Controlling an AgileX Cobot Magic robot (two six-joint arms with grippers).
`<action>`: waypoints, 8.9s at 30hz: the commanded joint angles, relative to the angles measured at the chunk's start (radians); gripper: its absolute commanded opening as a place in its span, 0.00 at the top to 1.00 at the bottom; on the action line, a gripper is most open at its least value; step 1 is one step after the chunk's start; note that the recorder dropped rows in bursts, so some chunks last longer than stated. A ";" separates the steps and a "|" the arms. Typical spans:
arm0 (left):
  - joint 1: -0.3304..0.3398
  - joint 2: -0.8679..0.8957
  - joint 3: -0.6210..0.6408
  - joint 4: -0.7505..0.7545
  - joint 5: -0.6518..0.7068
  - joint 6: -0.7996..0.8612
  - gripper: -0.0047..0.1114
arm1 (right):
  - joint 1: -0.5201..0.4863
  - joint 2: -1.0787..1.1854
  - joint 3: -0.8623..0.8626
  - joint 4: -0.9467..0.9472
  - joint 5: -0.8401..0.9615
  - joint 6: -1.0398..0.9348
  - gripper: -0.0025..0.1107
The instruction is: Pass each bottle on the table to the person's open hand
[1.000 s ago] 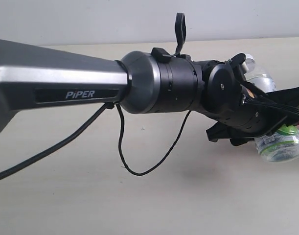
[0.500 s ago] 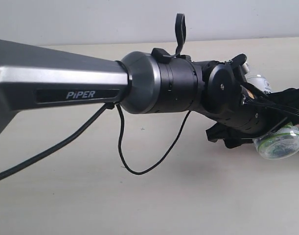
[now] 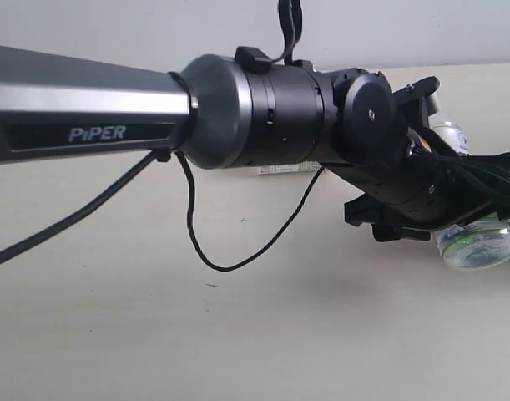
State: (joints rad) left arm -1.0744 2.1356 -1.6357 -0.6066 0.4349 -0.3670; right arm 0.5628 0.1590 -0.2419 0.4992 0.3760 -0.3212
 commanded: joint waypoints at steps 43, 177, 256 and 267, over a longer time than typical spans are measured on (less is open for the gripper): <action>0.204 -1.049 1.332 0.390 -0.935 0.414 0.96 | -0.004 -0.005 0.004 -0.008 -0.006 0.001 0.98; 0.300 -1.279 1.612 0.053 -1.157 0.703 0.96 | -0.137 2.072 -1.374 -0.064 0.327 -1.321 0.14; 0.300 -1.279 1.612 0.053 -1.157 0.703 0.96 | -0.069 1.347 -0.681 -0.702 0.261 0.693 0.98; 0.300 -1.279 1.612 0.053 -1.157 0.703 0.96 | -0.069 1.347 -0.681 -0.763 0.292 0.764 0.76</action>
State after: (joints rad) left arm -0.7777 0.8626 -0.0294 -0.5563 -0.7103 0.3323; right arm 0.4929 1.5035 -0.9242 -0.2514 0.6618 0.4364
